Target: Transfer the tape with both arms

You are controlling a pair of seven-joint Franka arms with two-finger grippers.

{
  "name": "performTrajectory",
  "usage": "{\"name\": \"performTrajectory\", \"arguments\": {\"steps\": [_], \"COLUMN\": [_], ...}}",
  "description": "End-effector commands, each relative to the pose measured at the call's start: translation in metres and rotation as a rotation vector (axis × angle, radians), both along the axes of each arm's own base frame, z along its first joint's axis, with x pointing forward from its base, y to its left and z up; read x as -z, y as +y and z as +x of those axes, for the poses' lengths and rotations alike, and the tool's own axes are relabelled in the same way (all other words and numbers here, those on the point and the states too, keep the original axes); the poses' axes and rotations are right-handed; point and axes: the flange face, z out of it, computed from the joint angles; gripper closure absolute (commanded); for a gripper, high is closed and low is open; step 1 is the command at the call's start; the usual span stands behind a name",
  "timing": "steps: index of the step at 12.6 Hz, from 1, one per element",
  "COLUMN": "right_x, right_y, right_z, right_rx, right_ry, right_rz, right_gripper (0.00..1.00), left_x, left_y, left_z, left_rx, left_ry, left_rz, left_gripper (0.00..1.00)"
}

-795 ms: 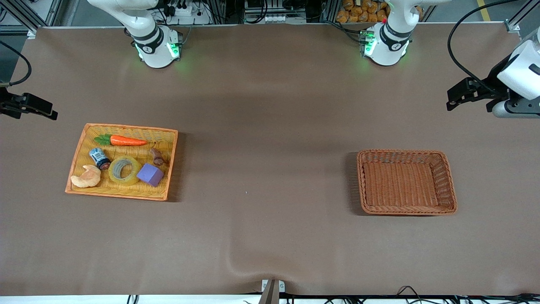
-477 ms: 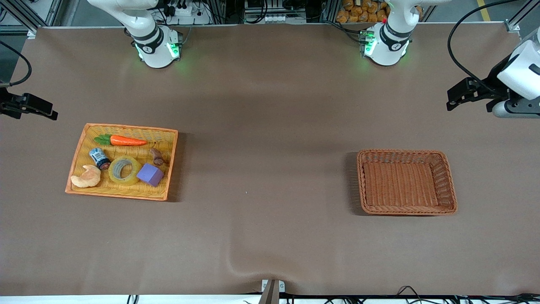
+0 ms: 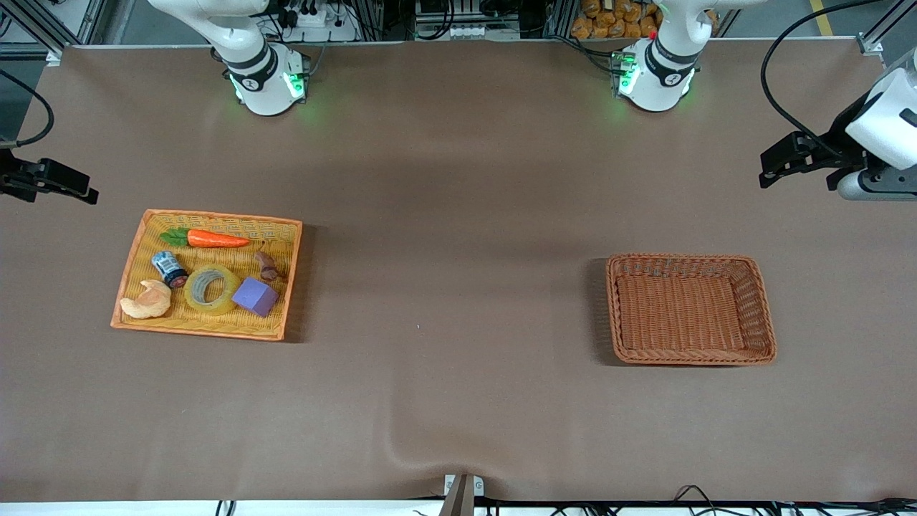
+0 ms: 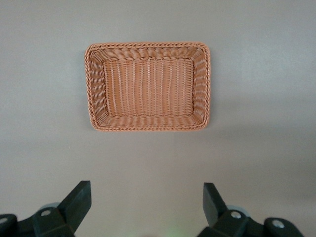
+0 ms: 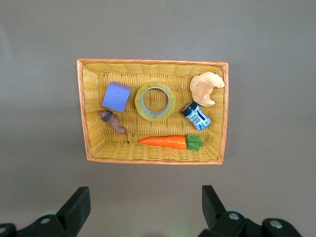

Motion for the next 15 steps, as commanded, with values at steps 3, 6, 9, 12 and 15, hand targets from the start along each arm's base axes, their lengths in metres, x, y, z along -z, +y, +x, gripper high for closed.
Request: {"name": "performTrajectory", "arguments": {"steps": [3,6,9,12,15], "right_x": [-0.0036,-0.0037,-0.002,-0.002,-0.0013], "right_y": [0.0025,0.0031,0.0033,0.0032,0.0032], "right_z": [0.0047,0.0049,0.0058,0.0058,0.0064], "right_rx": [0.001,-0.001,-0.001,-0.001,0.001], "right_ry": [-0.003,-0.005,-0.002,-0.002,-0.002], "right_rz": [-0.007,-0.009,-0.007,-0.007,-0.007], "right_gripper": [0.0,0.0,0.0,0.0,0.0], "left_x": [-0.0062,-0.0053,-0.0062,-0.0102,-0.0103], "left_y": [0.0019,0.002,-0.0011,-0.0037,-0.0037], "left_z": [-0.0006,-0.0001,-0.0009,-0.0003,-0.0002], "left_rx": [0.006,0.006,0.013,0.017,0.017], "left_ry": [-0.003,-0.002,-0.003,-0.012,-0.014], "left_rz": [-0.012,-0.01,-0.016,-0.018,-0.018], "left_gripper": [0.0,0.0,0.0,0.0,0.0]}}
